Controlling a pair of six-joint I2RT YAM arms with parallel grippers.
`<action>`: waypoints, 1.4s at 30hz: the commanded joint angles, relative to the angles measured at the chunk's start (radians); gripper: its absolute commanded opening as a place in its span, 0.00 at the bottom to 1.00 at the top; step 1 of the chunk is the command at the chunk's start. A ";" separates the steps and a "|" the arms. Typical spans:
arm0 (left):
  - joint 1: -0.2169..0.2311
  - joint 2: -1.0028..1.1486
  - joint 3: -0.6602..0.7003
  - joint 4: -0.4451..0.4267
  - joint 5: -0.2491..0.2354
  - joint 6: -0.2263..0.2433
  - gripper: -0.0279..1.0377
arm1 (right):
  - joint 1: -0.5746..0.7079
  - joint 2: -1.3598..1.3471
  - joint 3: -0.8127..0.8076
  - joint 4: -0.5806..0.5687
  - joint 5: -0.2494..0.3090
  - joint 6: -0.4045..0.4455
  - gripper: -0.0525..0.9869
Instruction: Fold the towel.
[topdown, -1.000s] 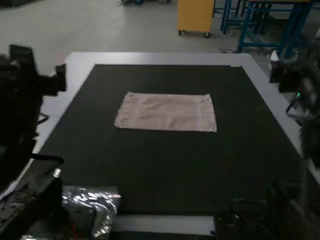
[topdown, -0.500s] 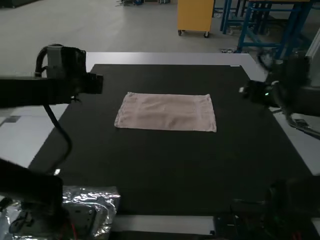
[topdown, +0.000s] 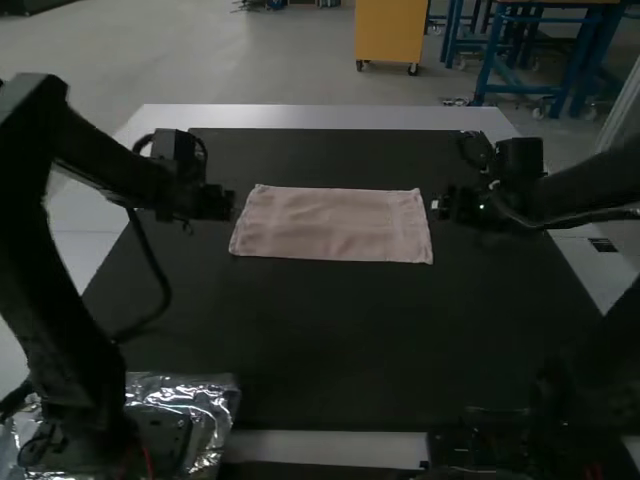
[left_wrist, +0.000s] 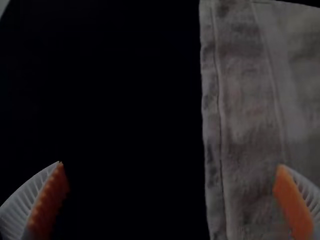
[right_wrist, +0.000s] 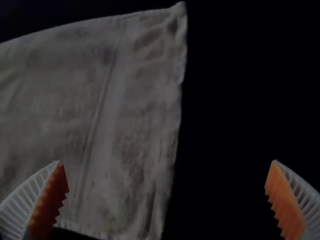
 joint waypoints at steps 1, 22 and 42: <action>-0.006 0.048 0.062 0.028 0.064 -0.038 0.93 | 0.005 0.062 0.048 0.050 0.013 0.007 0.93; -0.019 0.411 0.401 0.005 0.105 -0.059 0.93 | 0.016 0.470 0.388 0.077 -0.014 -0.092 0.92; -0.016 0.528 0.493 0.065 0.035 -0.029 0.92 | 0.056 0.691 0.581 0.077 -0.014 -0.090 0.93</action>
